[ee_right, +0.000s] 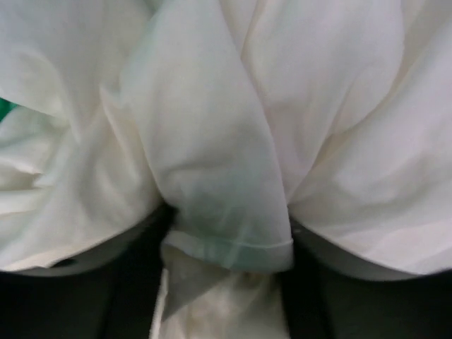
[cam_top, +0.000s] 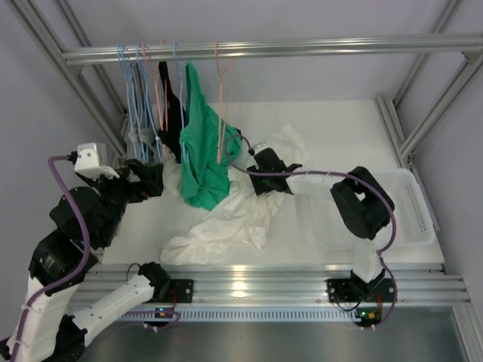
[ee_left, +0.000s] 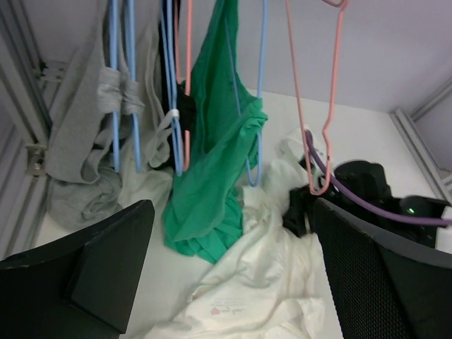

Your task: Remove the tank top from the hanger

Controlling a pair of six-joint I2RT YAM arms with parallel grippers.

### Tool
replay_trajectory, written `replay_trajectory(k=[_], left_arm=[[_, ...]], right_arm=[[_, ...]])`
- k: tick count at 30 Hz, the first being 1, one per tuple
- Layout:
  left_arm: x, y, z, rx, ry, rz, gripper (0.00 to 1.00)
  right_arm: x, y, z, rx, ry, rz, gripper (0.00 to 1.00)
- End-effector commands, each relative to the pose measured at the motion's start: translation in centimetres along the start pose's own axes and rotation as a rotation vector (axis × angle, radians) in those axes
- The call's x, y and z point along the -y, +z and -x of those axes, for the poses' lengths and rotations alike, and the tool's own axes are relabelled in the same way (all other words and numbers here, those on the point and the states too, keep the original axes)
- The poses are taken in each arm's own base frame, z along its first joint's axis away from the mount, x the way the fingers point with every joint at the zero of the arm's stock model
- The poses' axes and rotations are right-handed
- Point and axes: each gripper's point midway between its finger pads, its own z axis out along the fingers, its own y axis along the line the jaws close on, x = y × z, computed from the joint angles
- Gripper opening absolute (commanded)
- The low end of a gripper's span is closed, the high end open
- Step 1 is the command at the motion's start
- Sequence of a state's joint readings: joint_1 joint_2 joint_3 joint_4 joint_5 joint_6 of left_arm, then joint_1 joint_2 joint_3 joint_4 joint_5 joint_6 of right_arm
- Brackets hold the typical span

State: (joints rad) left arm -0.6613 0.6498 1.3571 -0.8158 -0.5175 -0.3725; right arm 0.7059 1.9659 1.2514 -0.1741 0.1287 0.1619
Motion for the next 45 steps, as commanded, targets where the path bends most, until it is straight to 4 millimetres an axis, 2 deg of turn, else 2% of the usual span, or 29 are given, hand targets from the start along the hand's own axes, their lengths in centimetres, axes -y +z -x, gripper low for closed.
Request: replay_trajectory(k=[1,2,3,4,5,6,9,10,12,13,14,15,16,18,19,21,22,24,25,27,28,29,30,35,38,39,40,41,45], left_arm=[[-2.5,0.0,-1.2,-0.006,0.088,0.104,0.99],[-3.1,0.1,-1.5,-0.005,0.097,0.130,0.99],[-3.3,0.0,-1.8,-0.002,0.095,0.134,0.99],[-3.5,0.0,-2.2,-0.002,0.102,0.137,0.99],[-3.9,0.5,-3.4,-0.022,0.121,0.148,0.99],[-4.1,0.4,-3.6,-0.009,0.122,0.149,0.99],[-5.5,0.9,-5.6,0.002,0.137,0.198,0.99],[-5.8,1.1,-6.1,0.003,0.139,0.206,0.99],[-6.6,1.4,-8.1,-0.001,0.142,0.227,0.99],[-6.7,1.6,-8.3,0.015,0.131,0.228,0.99],[-7.0,1.6,-9.2,0.013,0.139,0.230,0.99],[-7.0,1.6,-9.1,0.021,0.133,0.227,0.99],[-7.1,1.5,-9.0,0.026,0.130,0.229,0.99],[-7.4,1.1,-8.7,0.043,0.114,0.235,0.99],[-7.7,1.0,-8.7,0.050,0.111,0.247,0.99],[-8.1,0.7,-8.5,0.064,0.105,0.258,0.99],[-8.3,0.5,-8.5,0.071,0.103,0.267,0.99],[-8.5,0.0,-8.2,0.095,0.077,0.261,0.99],[-8.7,-0.1,-8.2,0.102,0.069,0.261,0.99],[-8.8,-0.5,-7.9,0.120,0.050,0.260,0.99],[-8.8,-0.6,-7.9,0.122,0.048,0.258,0.99],[-8.8,-0.5,-8.0,0.118,0.051,0.256,0.99],[-8.7,-0.4,-8.0,0.116,0.051,0.252,0.99],[-8.4,0.1,-8.5,0.091,0.073,0.252,0.99],[-8.3,0.2,-8.6,0.084,0.078,0.250,0.99],[-8.3,0.3,-8.7,0.082,0.081,0.247,0.99],[-8.3,0.3,-8.7,0.082,0.080,0.246,0.99],[-8.2,0.3,-8.7,0.081,0.081,0.244,0.99],[-8.1,0.3,-8.8,0.079,0.083,0.237,0.99]], right_arm=[[-0.6,-2.1,-14.1,-0.391,-0.001,-0.023,0.49],[-0.8,-2.2,-13.9,-0.368,0.010,-0.019,0.40],[-0.9,-2.5,-13.8,-0.356,0.013,-0.015,0.23],[-1.0,-3.4,-13.3,-0.326,0.017,-0.004,0.15],[-1.3,-3.8,-12.7,-0.299,0.024,0.009,0.06],[-1.8,-4.3,-11.5,-0.248,0.031,0.040,0.00],[-3.5,-7.8,-7.0,-0.079,0.047,0.138,0.00],[-3.9,-10.1,-4.4,0.013,0.061,0.171,0.00],[-4.4,-13.0,-1.8,0.111,0.086,0.216,0.00],[-4.3,-16.0,0.7,0.210,0.103,0.242,0.00],[-4.3,-17.4,1.7,0.254,0.119,0.253,0.00],[-4.2,-19.0,2.7,0.303,0.131,0.264,0.00],[-4.0,-21.8,4.5,0.388,0.144,0.286,0.00],[-3.8,-24.4,6.0,0.461,0.164,0.303,0.00],[-3.4,-26.8,7.2,0.520,0.182,0.313,0.00],[-3.0,-28.8,8.3,0.568,0.203,0.310,0.00],[-2.8,-30.9,9.5,0.620,0.207,0.318,0.00],[-2.2,-32.8,10.3,0.658,0.198,0.302,0.00],[-1.7,-35.3,11.6,0.722,0.200,0.303,0.00],[-0.4,-37.4,12.5,0.772,0.195,0.247,0.00],[0.2,-40.3,13.9,0.837,0.198,0.244,0.00],[0.7,-41.6,14.4,0.864,0.186,0.227,0.00],[1.5,-44.0,15.1,0.908,0.194,0.205,0.00],[5.5,-49.8,16.0,1.021,0.222,0.049,0.00],[8.7,-52.9,15.7,1.052,0.245,-0.103,0.00],[10.6,-54.4,15.6,1.071,0.290,-0.191,0.00],[11.5,-54.7,15.2,1.055,0.291,-0.247,0.00],[13.4,-55.3,14.4,1.042,0.311,-0.356,0.00],[17.4,-58.2,11.7,1.031,0.384,-0.572,0.00]])
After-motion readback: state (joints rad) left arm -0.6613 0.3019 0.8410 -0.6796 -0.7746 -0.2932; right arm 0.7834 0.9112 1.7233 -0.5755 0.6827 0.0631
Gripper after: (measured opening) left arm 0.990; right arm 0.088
